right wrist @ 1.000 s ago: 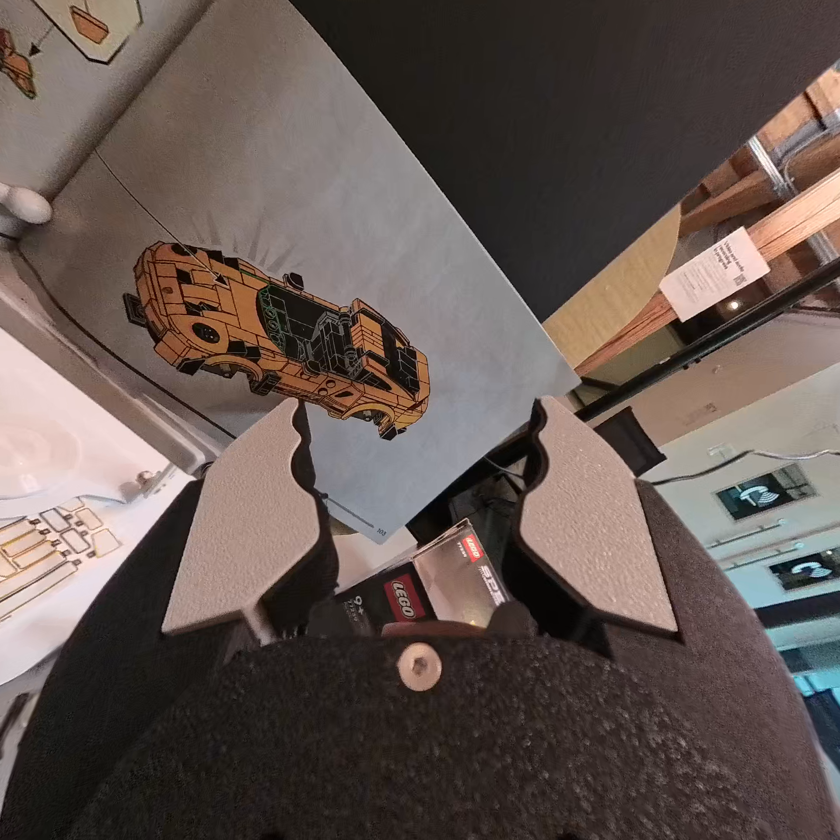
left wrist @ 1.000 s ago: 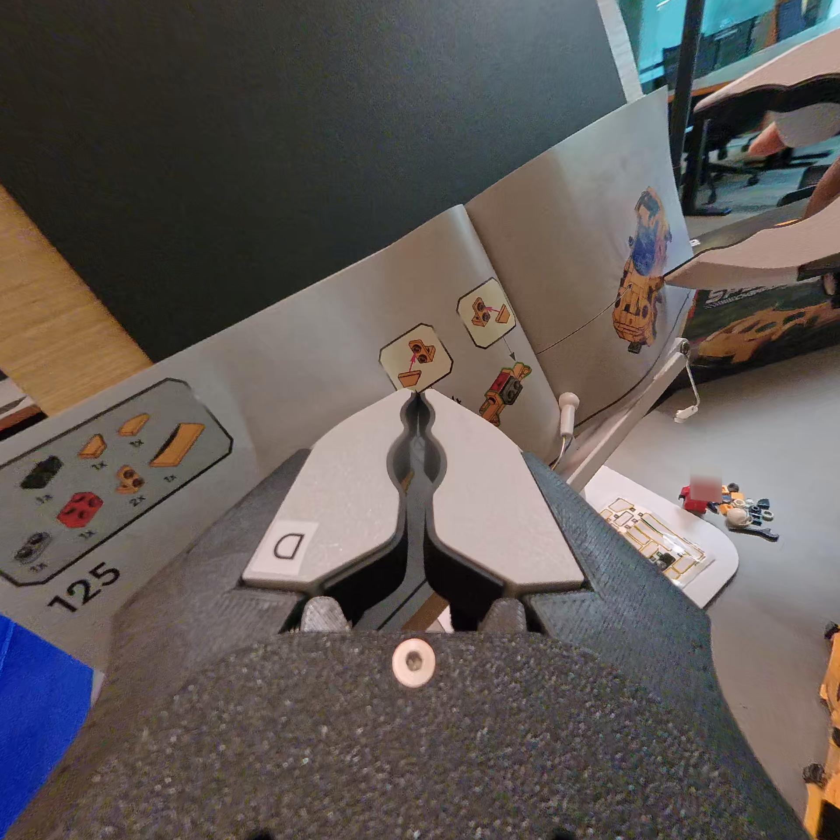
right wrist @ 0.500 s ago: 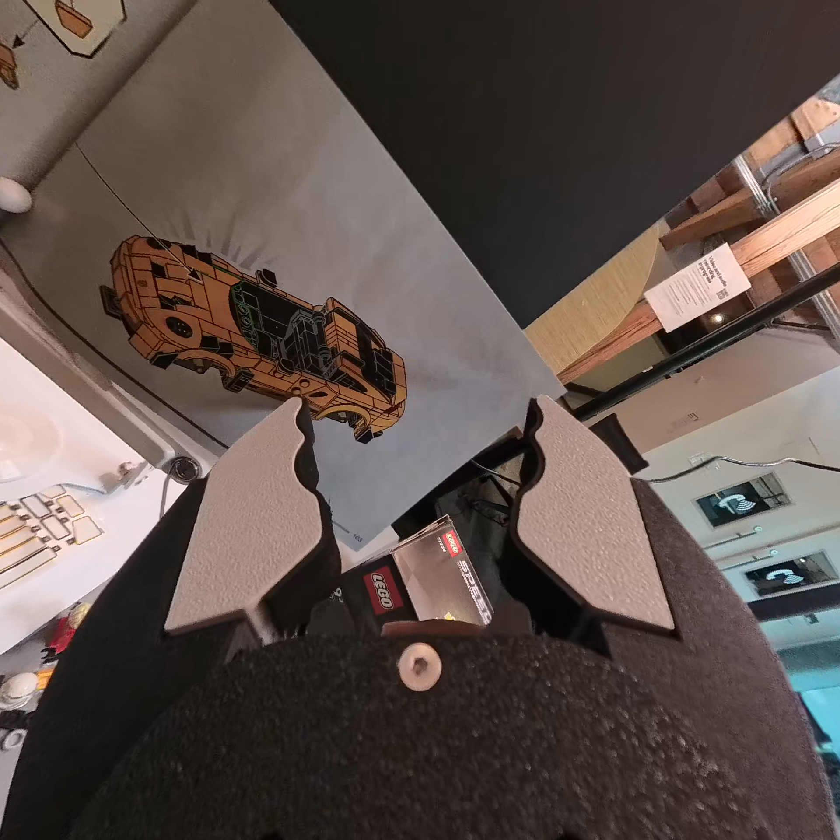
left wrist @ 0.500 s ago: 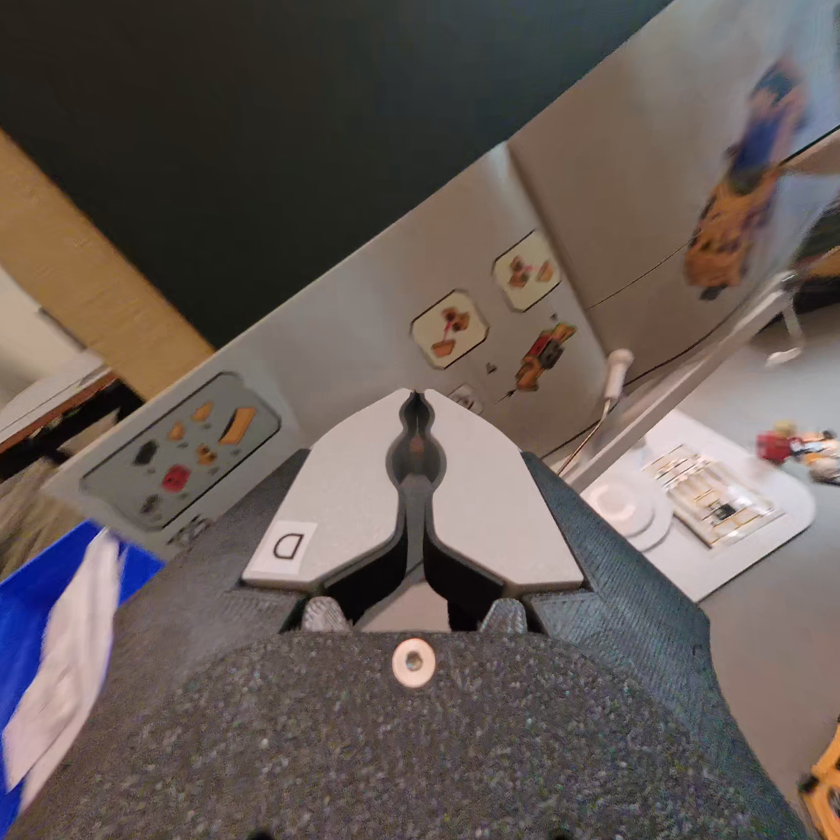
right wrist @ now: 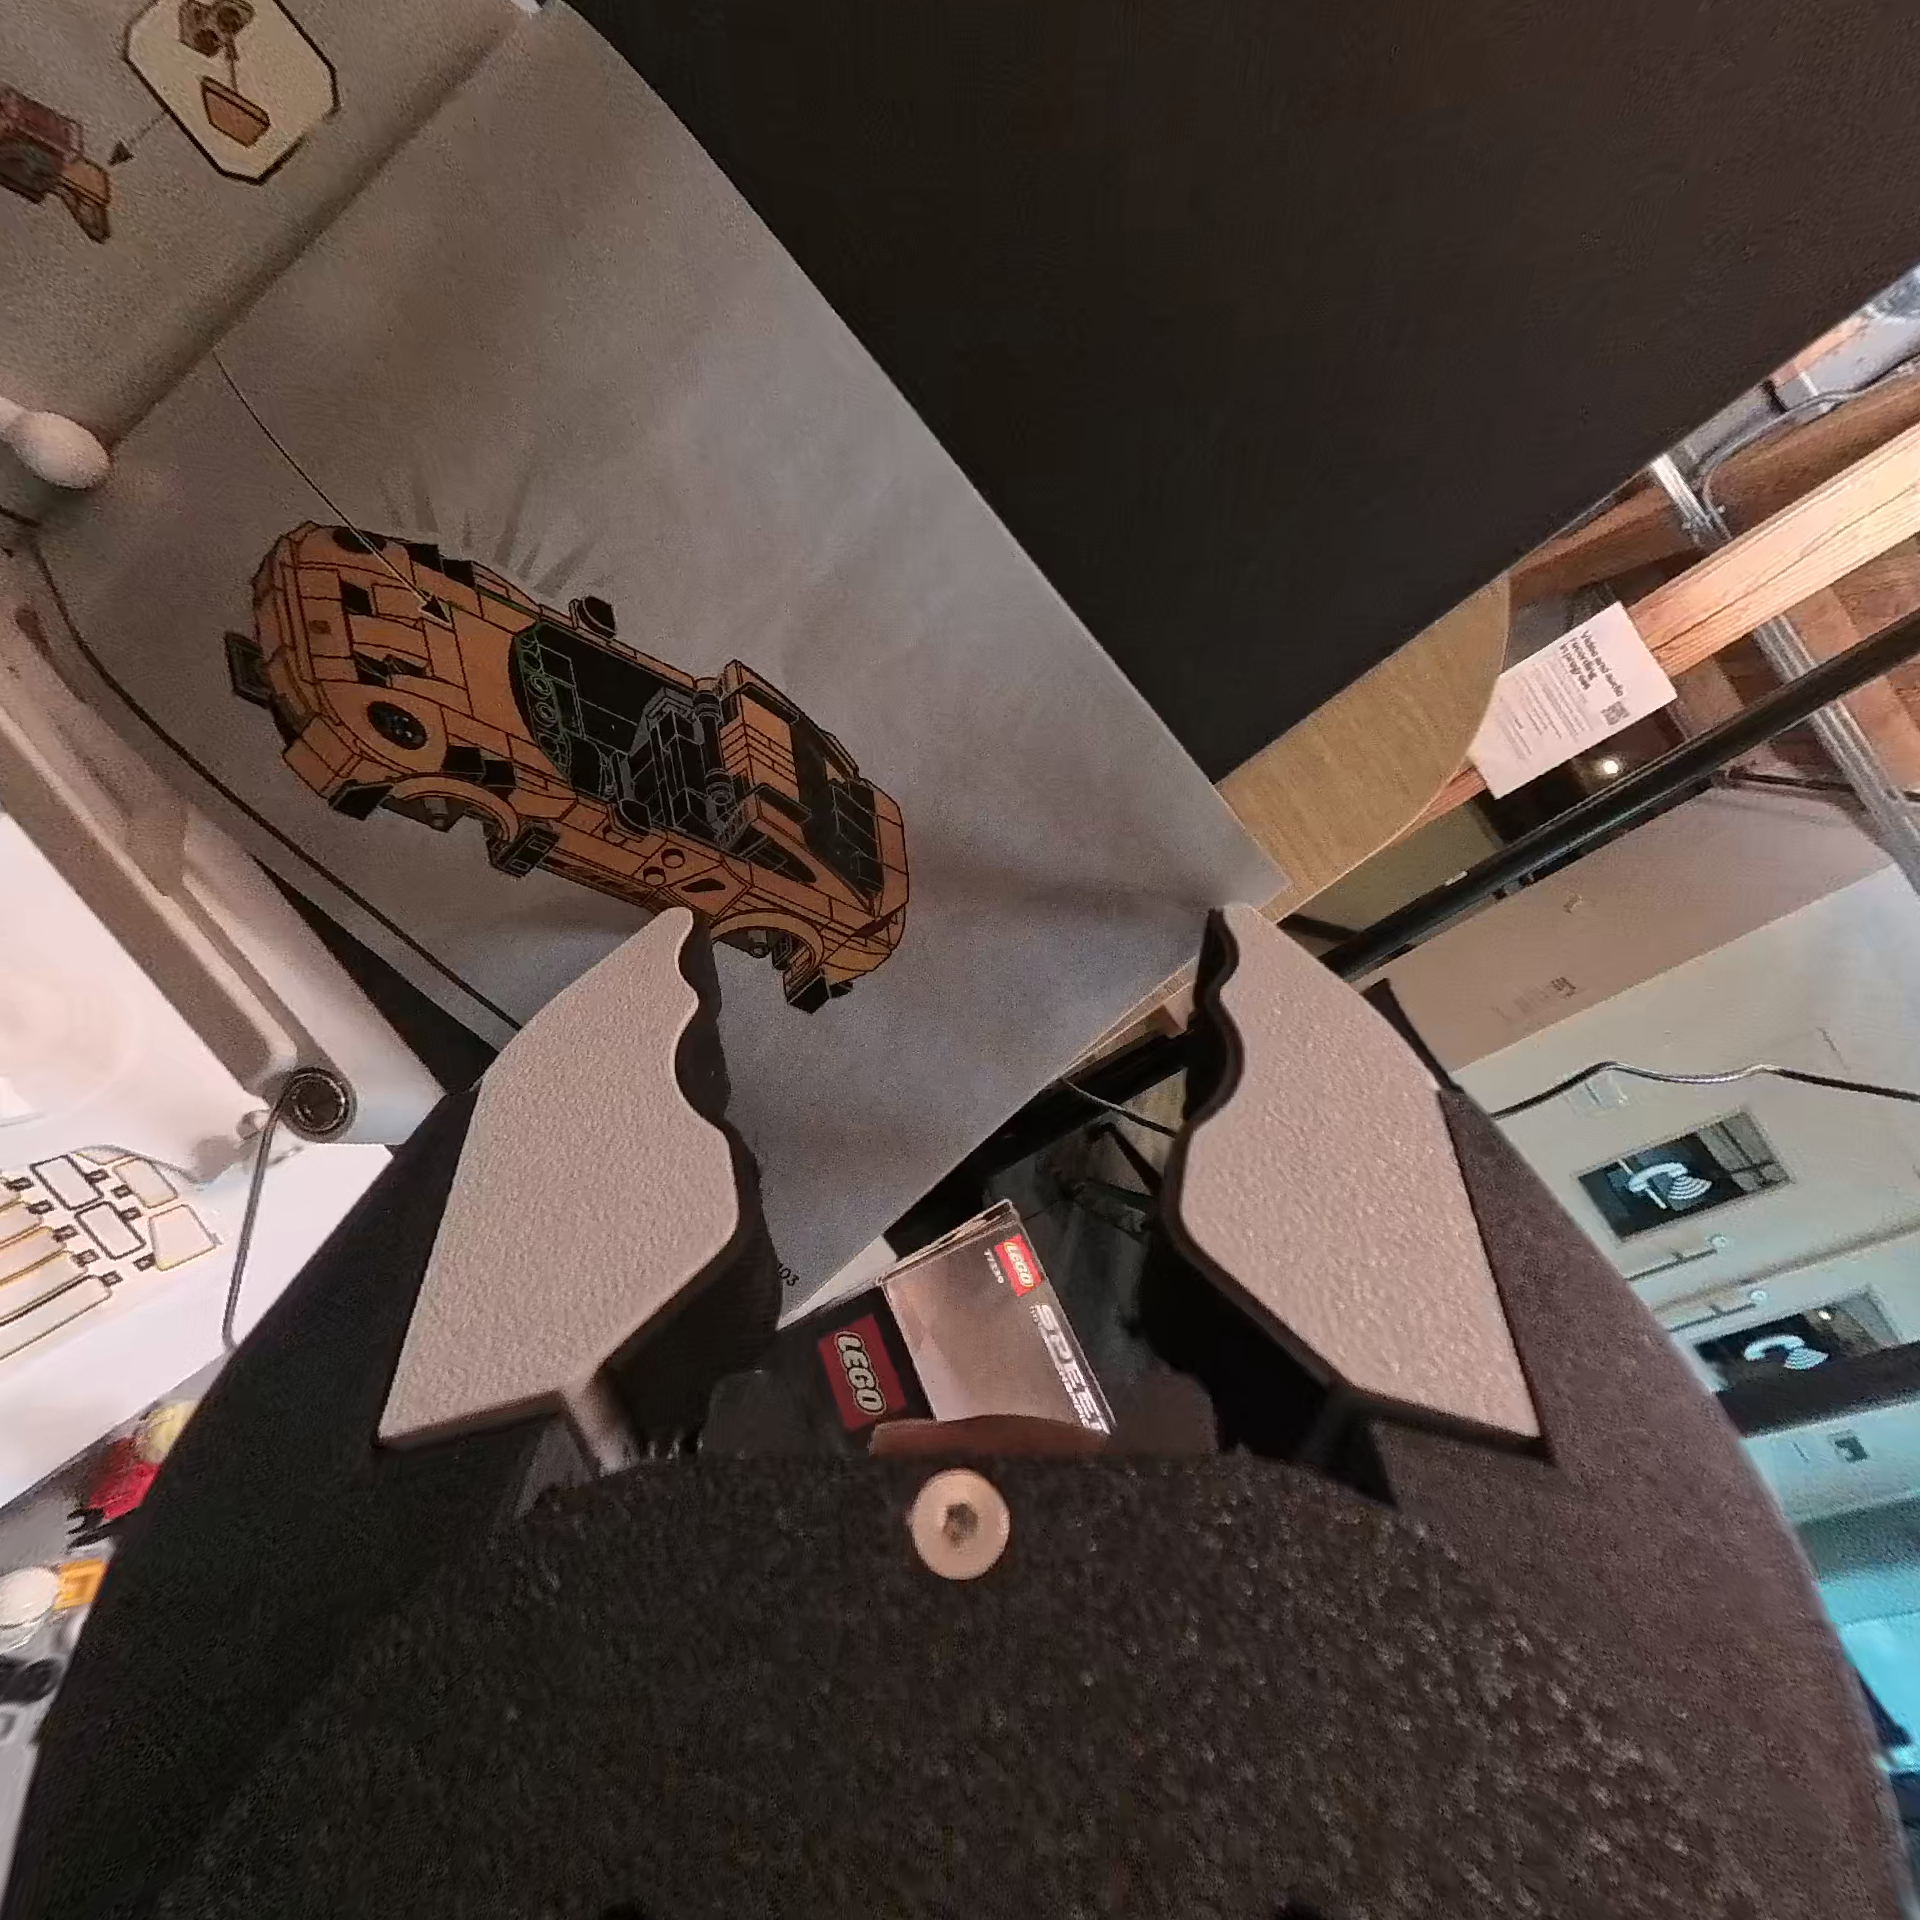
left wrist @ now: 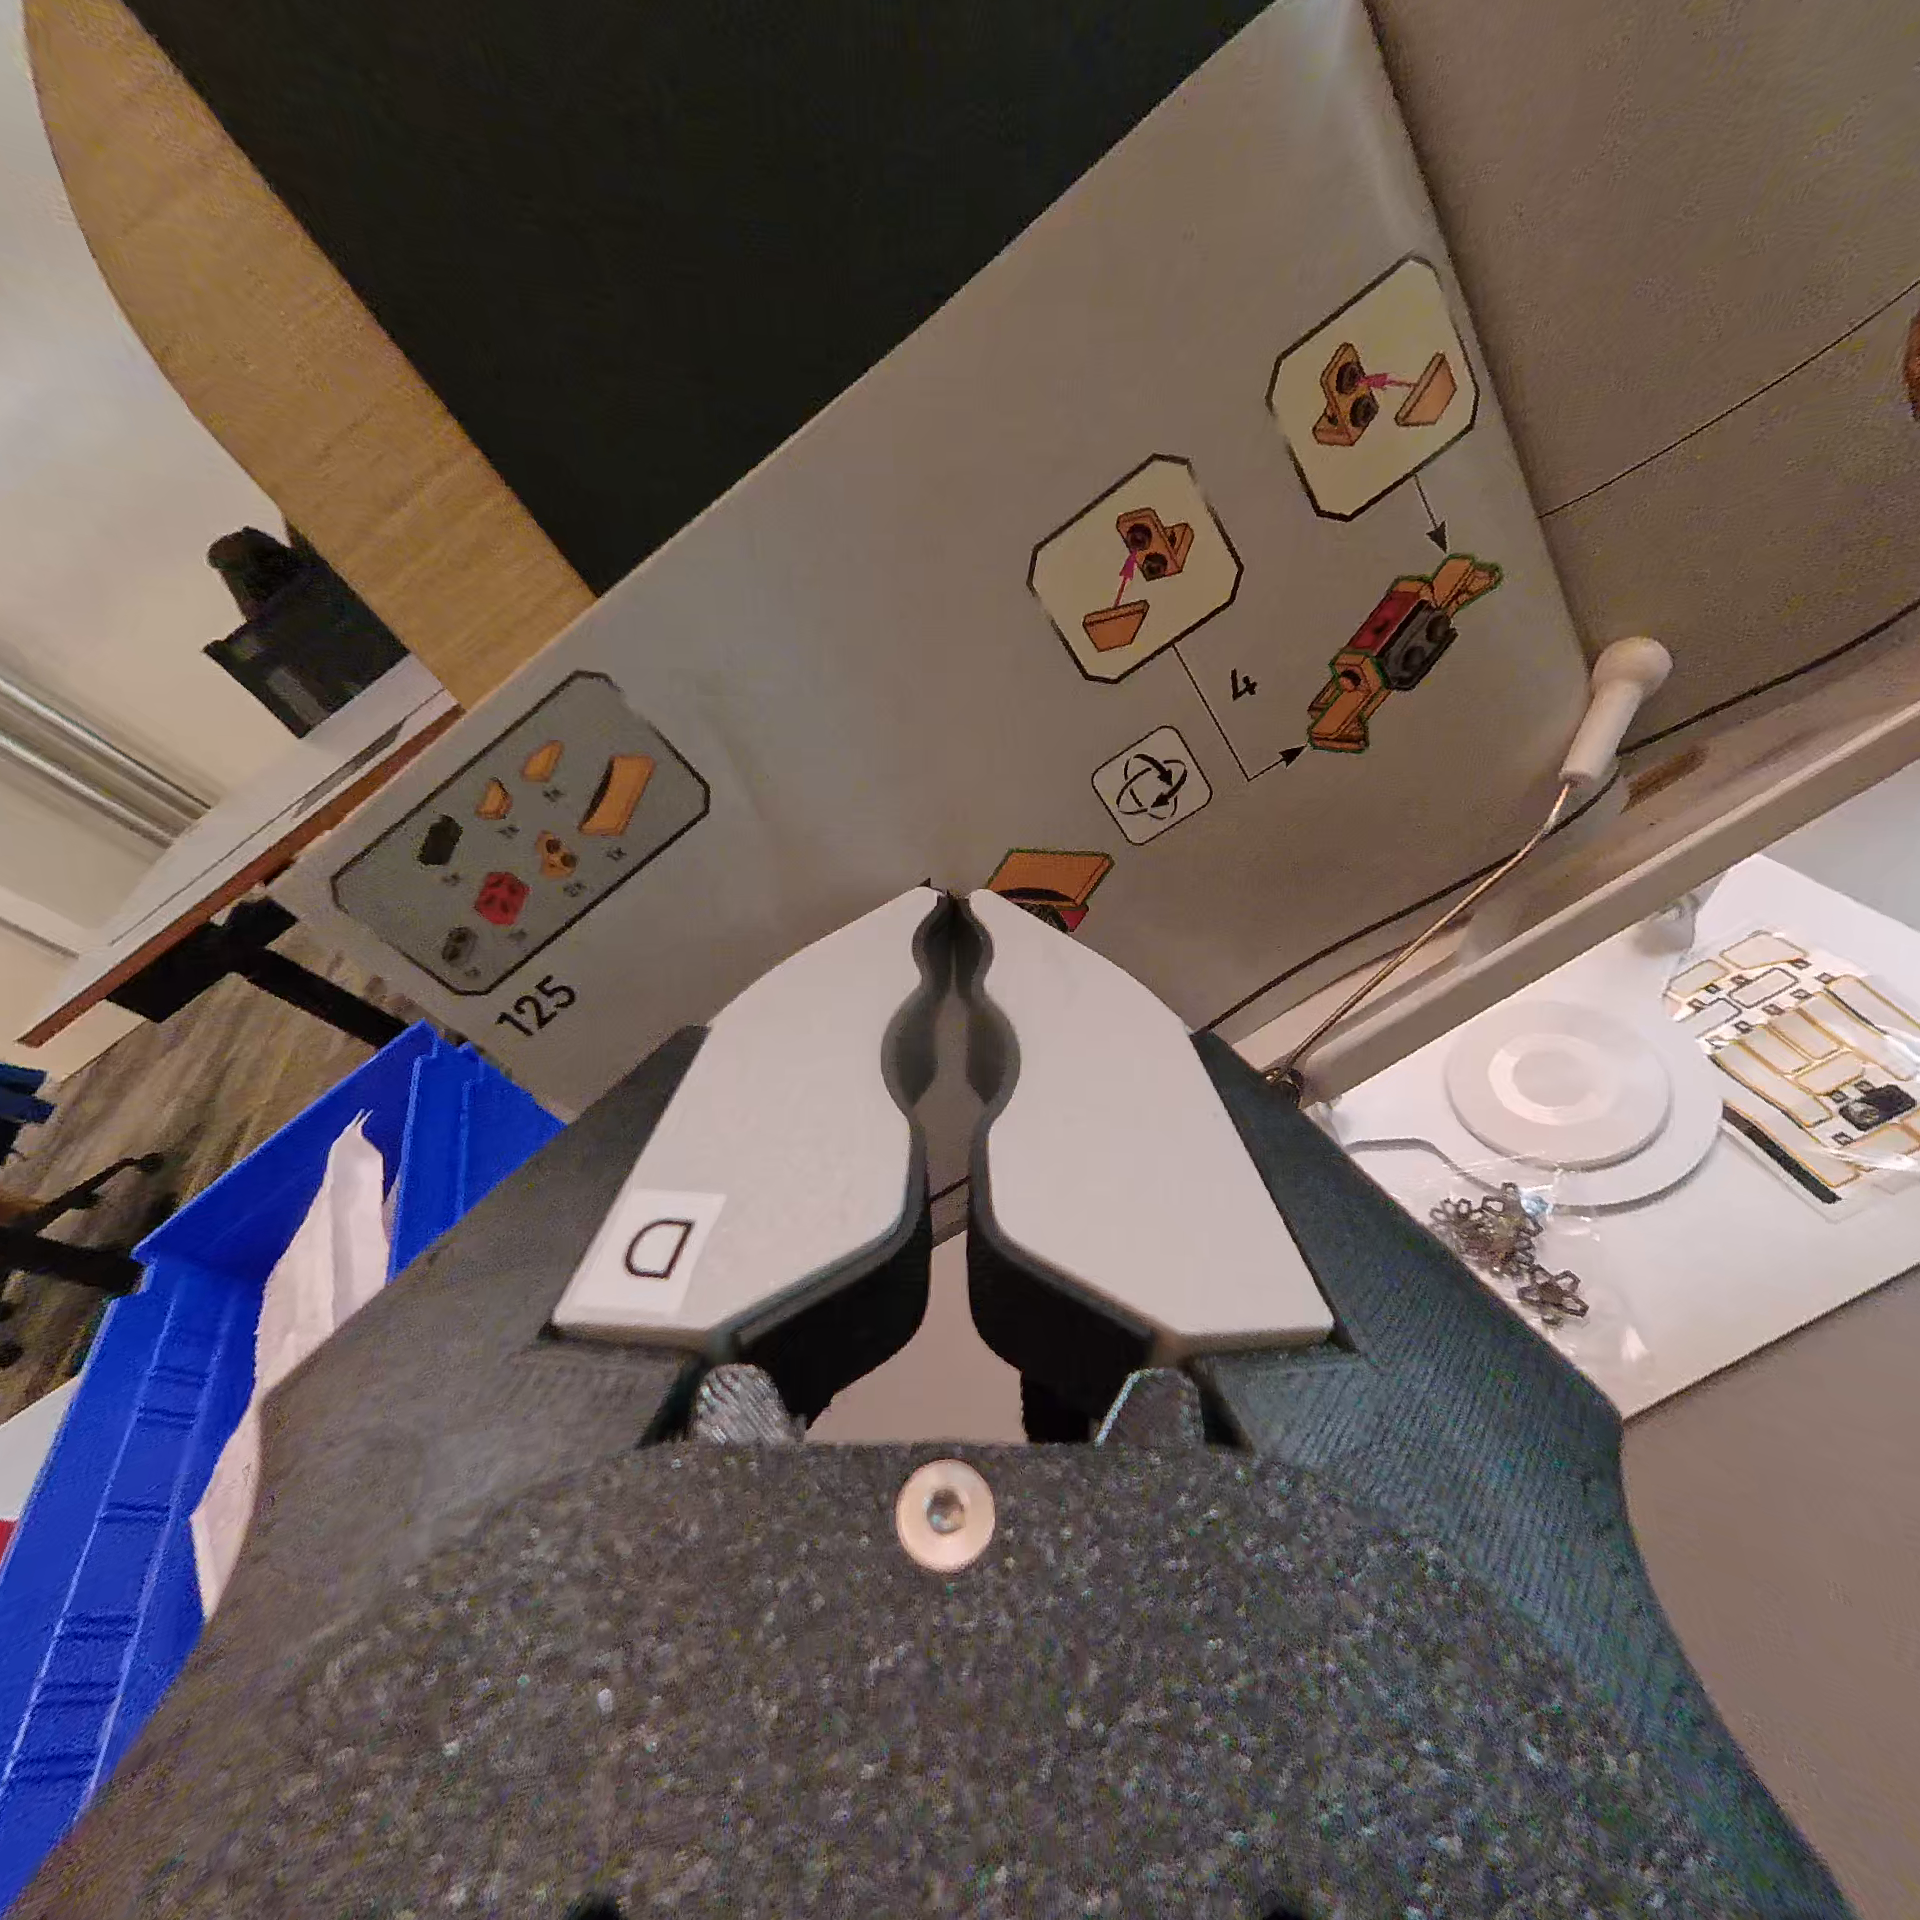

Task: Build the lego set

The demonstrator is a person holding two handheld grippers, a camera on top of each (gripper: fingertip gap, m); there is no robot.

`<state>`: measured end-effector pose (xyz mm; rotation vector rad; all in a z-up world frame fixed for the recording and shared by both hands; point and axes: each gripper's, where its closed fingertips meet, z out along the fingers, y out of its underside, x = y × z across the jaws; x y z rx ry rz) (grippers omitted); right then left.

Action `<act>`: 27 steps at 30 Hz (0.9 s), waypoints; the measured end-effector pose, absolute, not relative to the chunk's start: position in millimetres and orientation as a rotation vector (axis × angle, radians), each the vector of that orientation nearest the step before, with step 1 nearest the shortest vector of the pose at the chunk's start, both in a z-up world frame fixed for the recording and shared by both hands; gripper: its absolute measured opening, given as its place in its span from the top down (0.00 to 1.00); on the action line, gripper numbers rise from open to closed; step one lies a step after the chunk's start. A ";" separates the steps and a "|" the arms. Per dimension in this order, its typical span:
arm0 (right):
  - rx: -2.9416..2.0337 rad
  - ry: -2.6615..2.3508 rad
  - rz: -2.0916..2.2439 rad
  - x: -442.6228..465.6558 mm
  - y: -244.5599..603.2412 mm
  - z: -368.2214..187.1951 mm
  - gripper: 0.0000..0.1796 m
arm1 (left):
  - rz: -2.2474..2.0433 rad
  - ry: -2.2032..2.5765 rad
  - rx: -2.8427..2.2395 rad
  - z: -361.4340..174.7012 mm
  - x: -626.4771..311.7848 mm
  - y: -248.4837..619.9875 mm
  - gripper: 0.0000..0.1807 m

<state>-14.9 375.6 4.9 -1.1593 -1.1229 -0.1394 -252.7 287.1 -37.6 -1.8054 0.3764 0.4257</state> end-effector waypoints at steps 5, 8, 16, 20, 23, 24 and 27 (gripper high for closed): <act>-1.138 -1.118 -0.143 -15.7 372.1 7.0 0.51 | 0.360 0.408 -1.738 -21.0 -233.7 279.9 1.00; -1.108 -1.128 -0.138 -16.6 373.4 15.5 0.48 | 0.318 0.431 -1.714 -15.3 -219.9 276.9 0.99; -1.059 -1.129 -0.158 -13.7 375.7 14.5 0.68 | 0.286 0.468 -1.715 -20.3 -205.5 279.0 0.98; -1.077 -1.113 -0.134 -10.5 376.3 8.8 0.71 | 0.267 0.477 -1.715 -21.5 -201.1 279.2 0.98; -1.083 -1.084 -0.105 -8.1 377.6 17.0 0.58 | 0.267 0.482 -1.715 -21.9 -199.2 279.3 0.98; -1.096 -1.089 -0.089 -8.4 378.7 17.0 0.58 | 0.264 0.483 -1.715 -22.1 -198.4 279.4 0.98; -1.111 -1.114 -0.076 -9.5 381.8 12.5 0.61 | 0.263 0.490 -1.717 -23.3 -196.5 279.7 0.98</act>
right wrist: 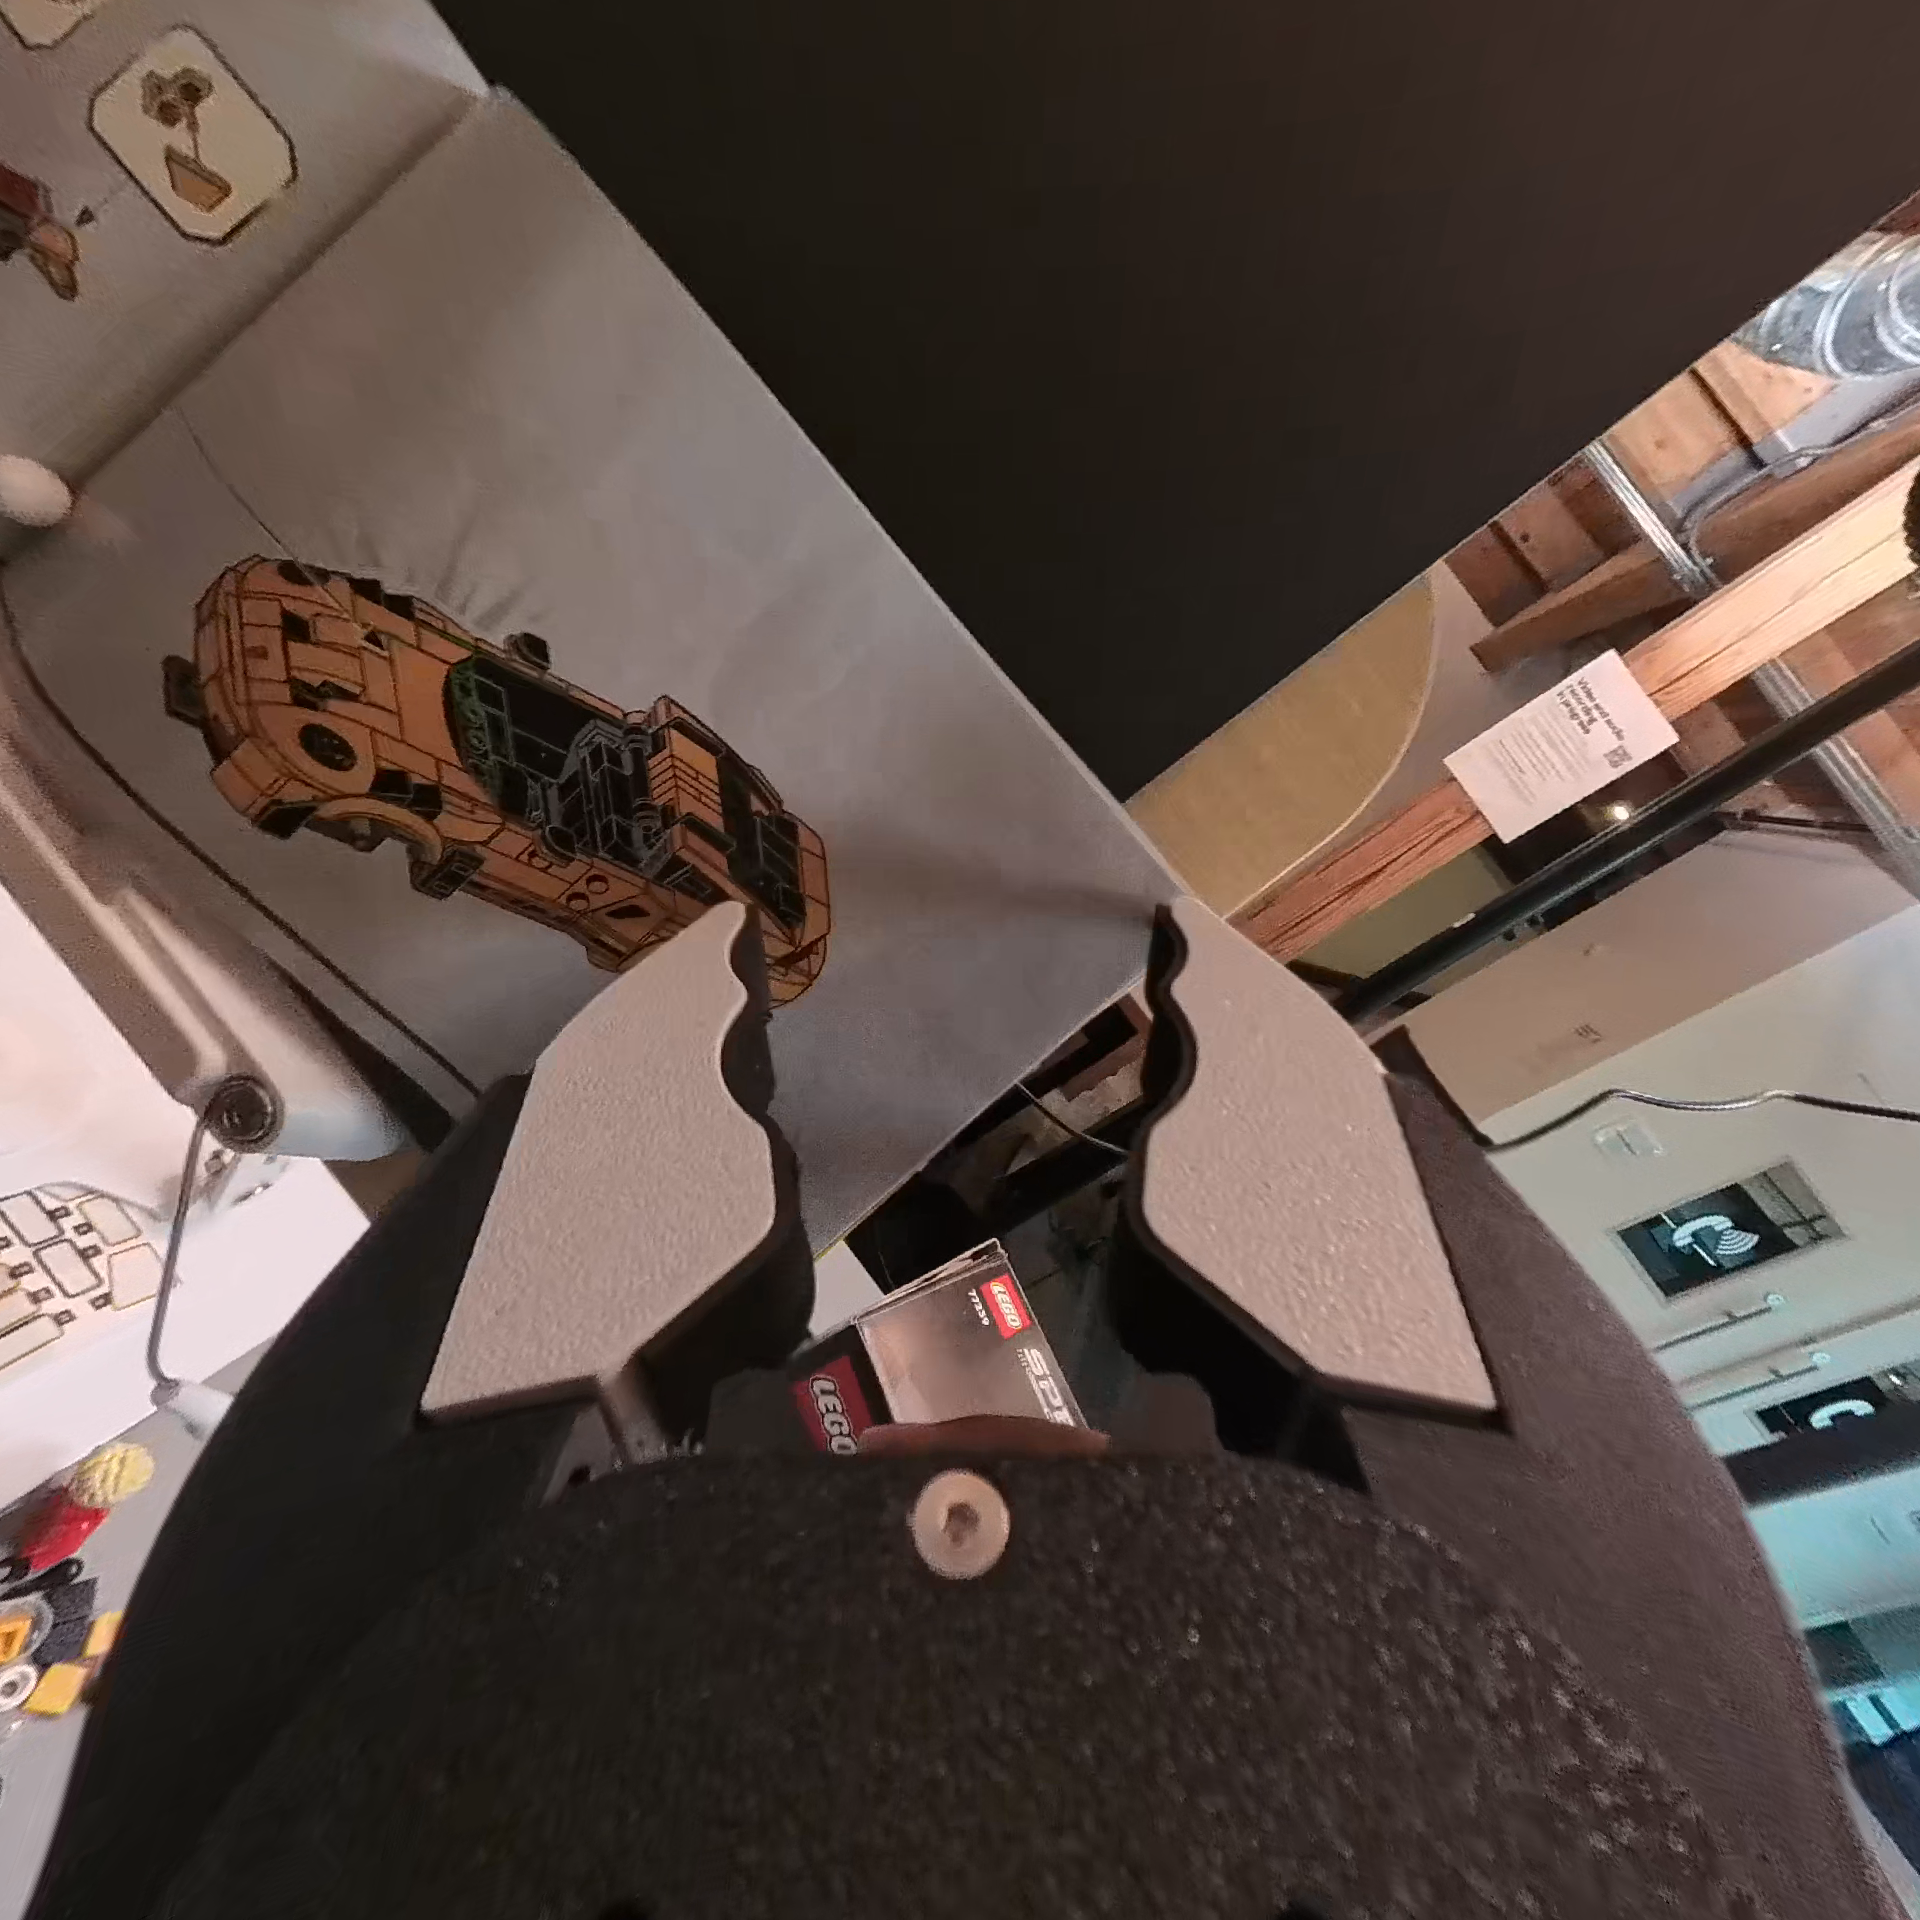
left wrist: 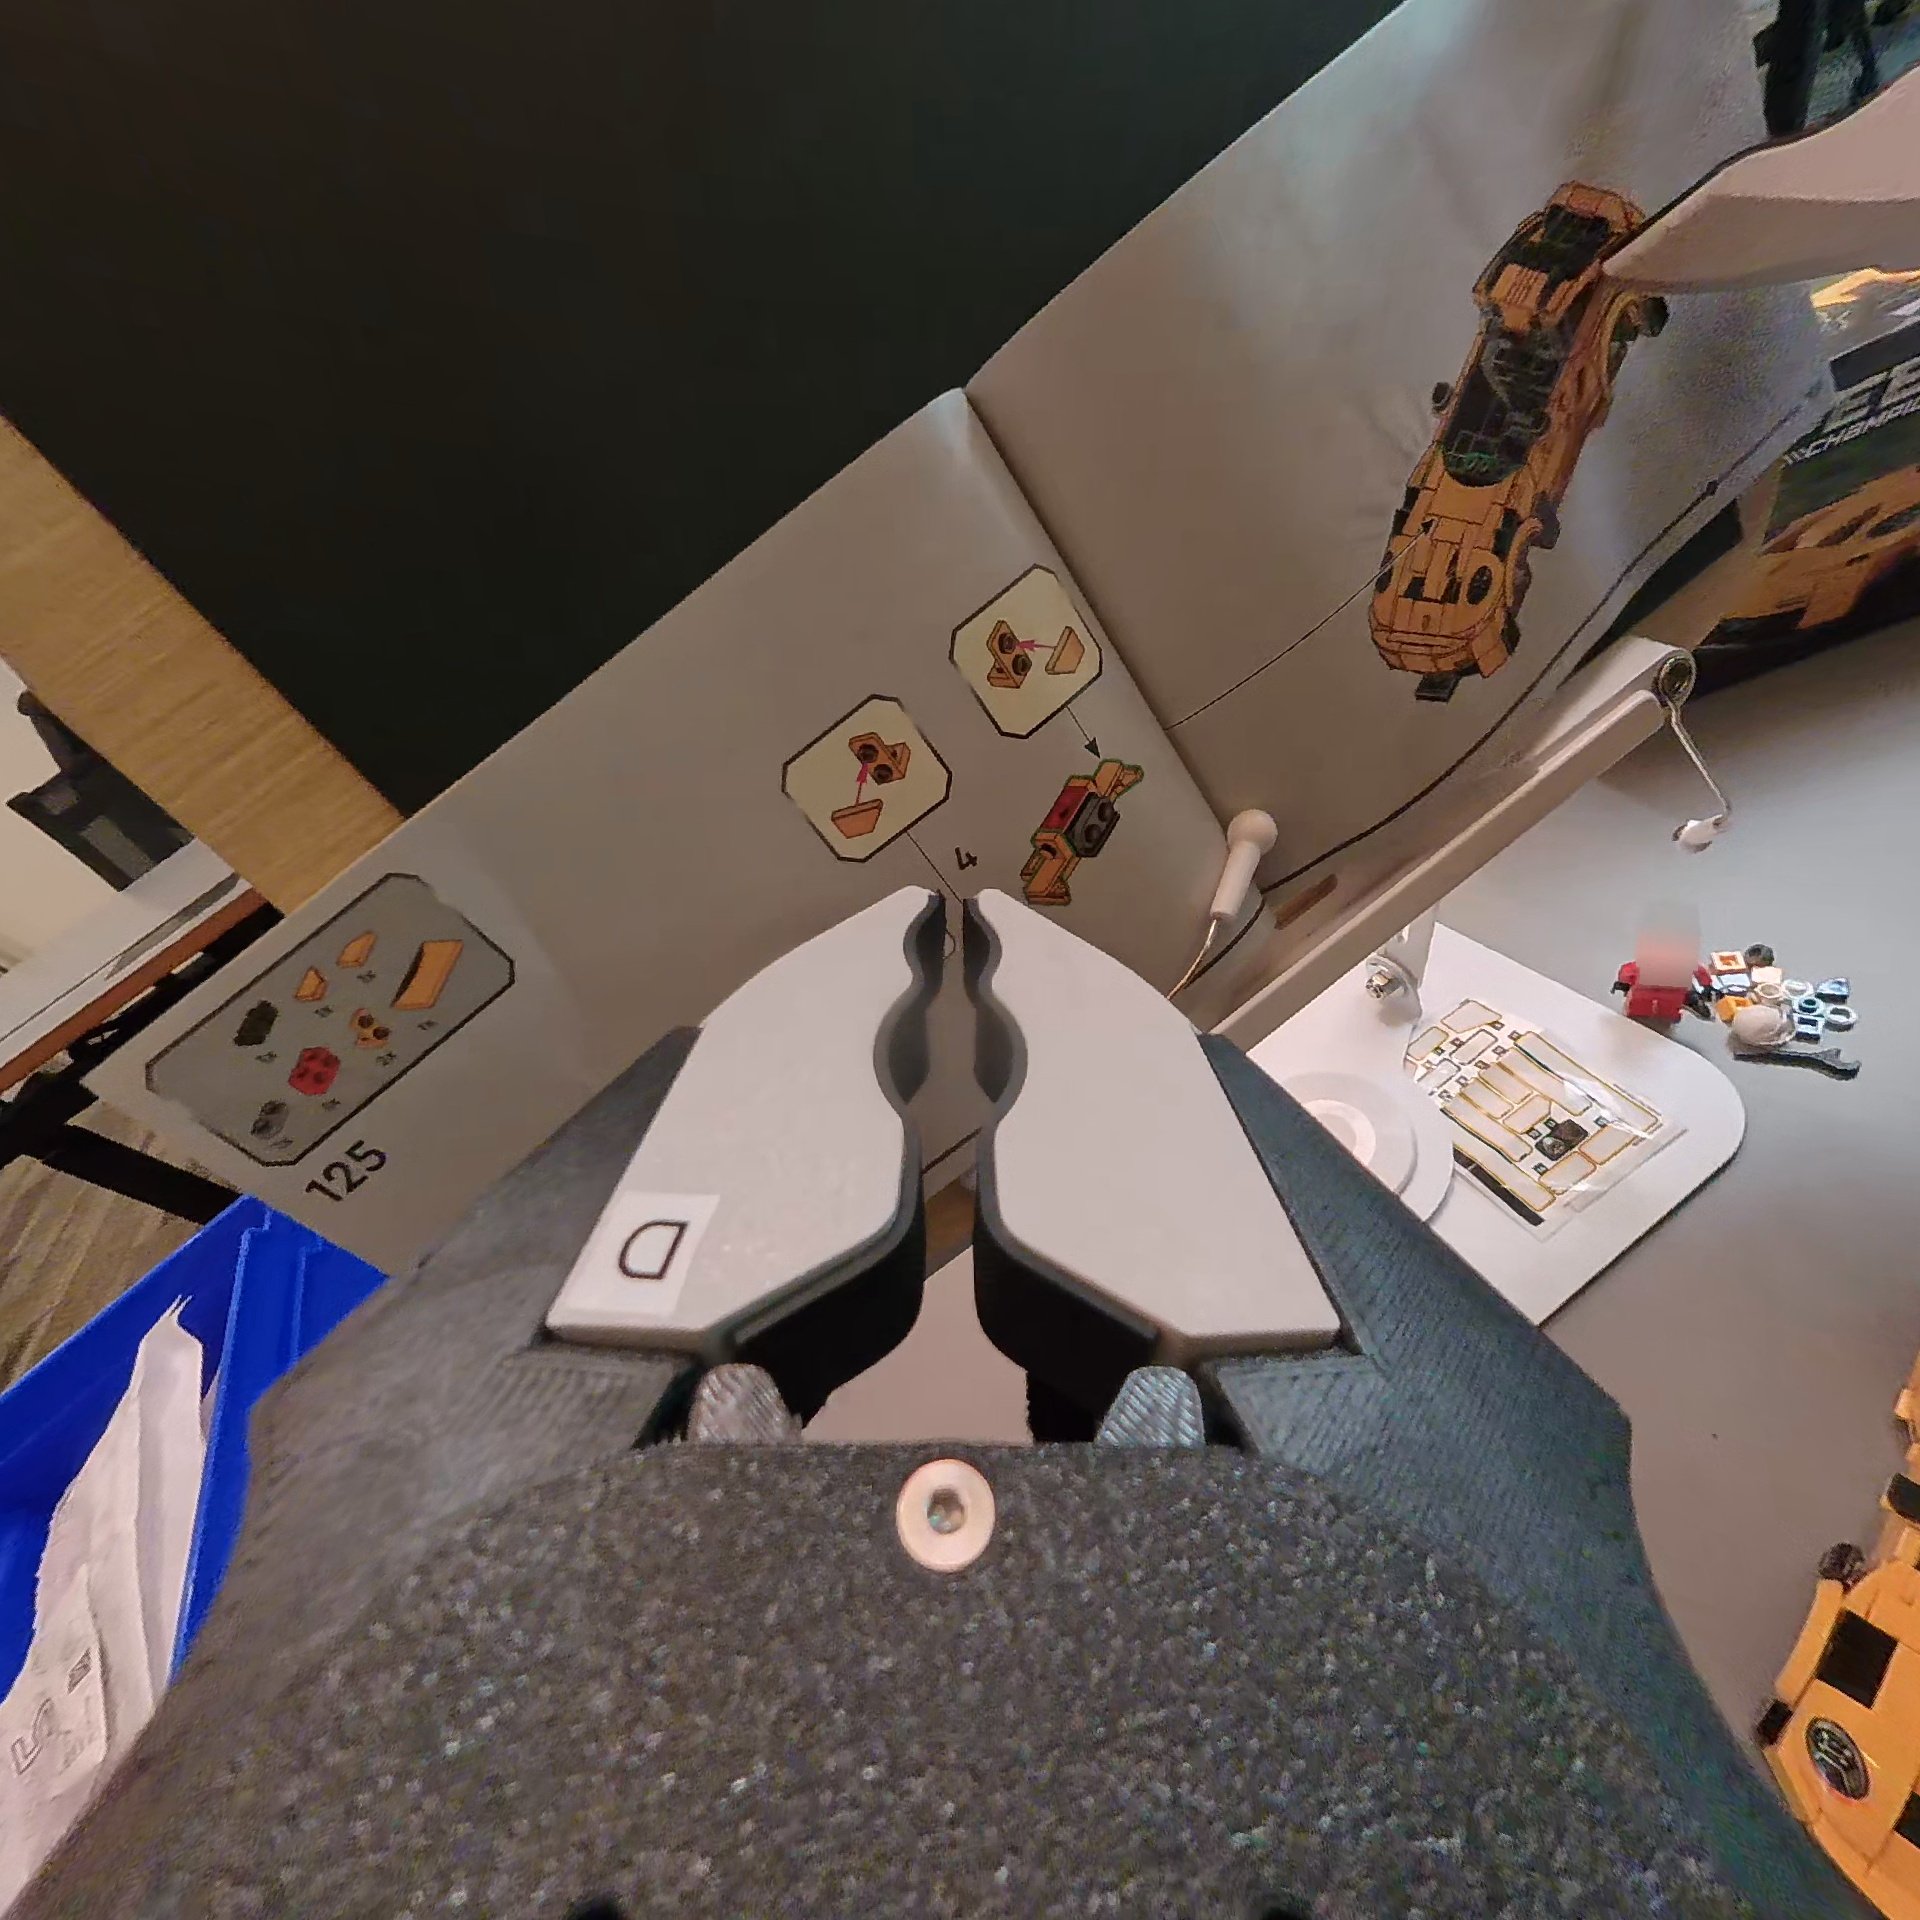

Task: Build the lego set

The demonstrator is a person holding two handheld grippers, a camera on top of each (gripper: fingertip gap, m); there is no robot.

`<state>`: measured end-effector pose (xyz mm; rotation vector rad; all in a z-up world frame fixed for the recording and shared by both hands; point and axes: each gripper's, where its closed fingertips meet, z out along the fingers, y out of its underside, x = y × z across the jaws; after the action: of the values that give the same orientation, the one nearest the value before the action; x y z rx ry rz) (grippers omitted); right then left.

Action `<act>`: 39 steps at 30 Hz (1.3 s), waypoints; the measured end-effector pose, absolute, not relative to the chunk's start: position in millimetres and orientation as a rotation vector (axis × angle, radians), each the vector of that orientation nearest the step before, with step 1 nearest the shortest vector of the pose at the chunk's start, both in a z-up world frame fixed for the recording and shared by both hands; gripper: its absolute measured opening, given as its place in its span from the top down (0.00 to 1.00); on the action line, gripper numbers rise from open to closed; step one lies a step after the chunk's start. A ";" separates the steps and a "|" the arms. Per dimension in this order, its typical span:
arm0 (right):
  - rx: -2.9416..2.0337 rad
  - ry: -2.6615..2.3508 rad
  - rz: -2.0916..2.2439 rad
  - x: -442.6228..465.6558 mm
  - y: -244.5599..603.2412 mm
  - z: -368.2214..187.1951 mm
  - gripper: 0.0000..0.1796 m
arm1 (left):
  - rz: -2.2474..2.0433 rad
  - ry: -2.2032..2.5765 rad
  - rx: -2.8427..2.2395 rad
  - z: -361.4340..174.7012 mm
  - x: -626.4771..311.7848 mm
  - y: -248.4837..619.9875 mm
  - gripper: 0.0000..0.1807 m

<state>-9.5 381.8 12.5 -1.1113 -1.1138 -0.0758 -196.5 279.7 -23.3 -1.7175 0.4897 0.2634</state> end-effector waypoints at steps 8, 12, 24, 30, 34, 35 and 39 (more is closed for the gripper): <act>-1.100 -1.072 -0.064 -7.1 381.9 17.6 0.56 | 0.264 0.492 -1.721 -24.4 -196.6 279.8 0.98; -1.103 -1.102 -0.064 -8.7 383.4 14.9 0.58 | 0.265 0.500 -1.721 -24.8 -194.7 279.9 0.98; -1.110 -1.092 0.001 -6.9 383.8 14.4 0.64 | 0.265 0.508 -1.724 -26.5 -193.6 280.2 0.98; -1.117 -1.088 0.019 -5.2 384.8 17.2 0.61 | 0.262 0.506 -1.729 -27.3 -194.0 280.7 0.98; -1.119 -1.079 0.005 -3.4 386.8 16.6 0.65 | 0.265 0.514 -1.730 -27.9 -192.1 280.6 0.98; -1.119 -1.069 0.003 -2.5 386.8 16.7 0.67 | 0.264 0.514 -1.729 -27.9 -191.8 280.5 0.98; -1.082 -1.065 -0.059 -1.9 384.1 13.5 0.78 | 0.263 0.516 -1.730 -28.2 -191.6 280.5 0.98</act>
<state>-1.9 384.1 13.5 -1.0823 -1.0651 -0.0586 -191.6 280.5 -28.2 -1.7300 0.5159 0.2629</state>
